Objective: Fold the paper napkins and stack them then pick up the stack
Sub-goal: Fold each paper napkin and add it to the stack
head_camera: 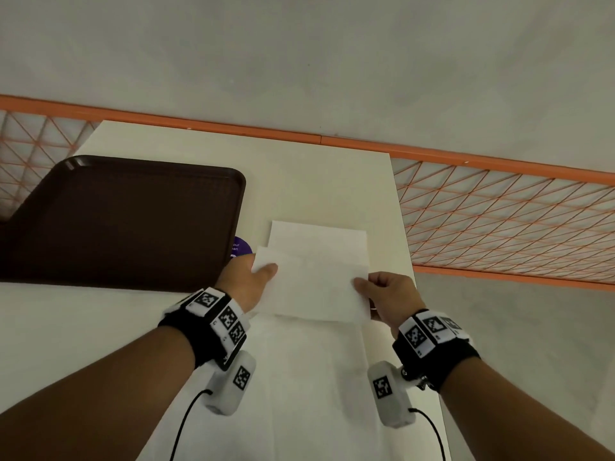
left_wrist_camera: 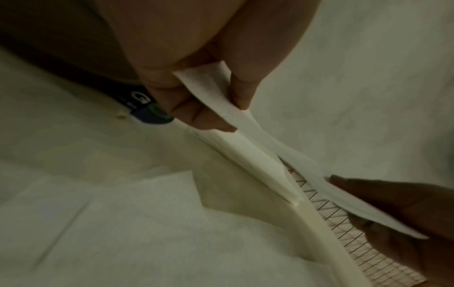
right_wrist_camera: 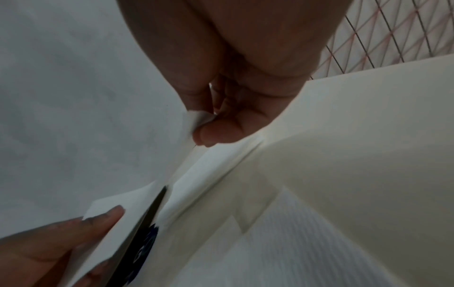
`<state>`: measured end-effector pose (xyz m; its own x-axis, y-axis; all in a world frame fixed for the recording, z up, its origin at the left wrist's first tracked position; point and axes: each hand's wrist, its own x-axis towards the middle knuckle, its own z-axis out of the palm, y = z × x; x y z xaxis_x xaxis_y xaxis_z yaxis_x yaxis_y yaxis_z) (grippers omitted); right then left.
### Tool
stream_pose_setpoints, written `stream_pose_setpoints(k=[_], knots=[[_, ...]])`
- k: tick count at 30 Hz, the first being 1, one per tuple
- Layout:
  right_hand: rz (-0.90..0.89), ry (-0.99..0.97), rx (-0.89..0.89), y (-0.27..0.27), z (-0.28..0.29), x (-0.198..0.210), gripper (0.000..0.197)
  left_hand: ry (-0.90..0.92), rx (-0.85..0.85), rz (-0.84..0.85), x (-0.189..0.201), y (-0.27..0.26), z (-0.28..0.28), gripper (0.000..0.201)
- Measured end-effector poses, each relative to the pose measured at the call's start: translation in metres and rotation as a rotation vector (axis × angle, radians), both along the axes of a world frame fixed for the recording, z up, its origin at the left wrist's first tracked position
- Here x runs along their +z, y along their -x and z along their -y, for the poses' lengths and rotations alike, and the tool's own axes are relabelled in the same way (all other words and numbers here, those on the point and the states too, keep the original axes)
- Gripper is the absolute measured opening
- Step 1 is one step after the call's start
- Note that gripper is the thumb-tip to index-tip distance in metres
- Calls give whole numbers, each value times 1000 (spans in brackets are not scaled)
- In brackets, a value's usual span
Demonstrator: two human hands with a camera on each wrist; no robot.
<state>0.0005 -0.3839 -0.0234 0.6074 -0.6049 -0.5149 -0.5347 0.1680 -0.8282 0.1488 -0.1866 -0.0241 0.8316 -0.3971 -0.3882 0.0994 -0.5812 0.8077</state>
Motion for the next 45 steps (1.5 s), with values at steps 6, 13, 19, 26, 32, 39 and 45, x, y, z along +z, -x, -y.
stream_pose_setpoints(k=[6,13,19,26,32,39,45], knots=[[-85,198,15,-40,41,-8,17,-208,-61,242,-11,-44,39,38],[-157,307,42,-72,64,-18,22,-323,-85,371,-23,-71,67,45],[-285,471,97,-82,70,-25,21,-431,-91,364,-34,-79,72,29],[-551,583,254,-83,68,-25,42,-720,-179,337,-31,-79,72,53],[-599,623,290,-89,60,-27,47,-762,-273,335,-21,-72,80,49],[-550,659,295,-51,43,5,53,-740,-342,412,3,-58,55,51],[-427,640,406,-3,-19,25,24,-654,-492,434,25,-18,13,34]])
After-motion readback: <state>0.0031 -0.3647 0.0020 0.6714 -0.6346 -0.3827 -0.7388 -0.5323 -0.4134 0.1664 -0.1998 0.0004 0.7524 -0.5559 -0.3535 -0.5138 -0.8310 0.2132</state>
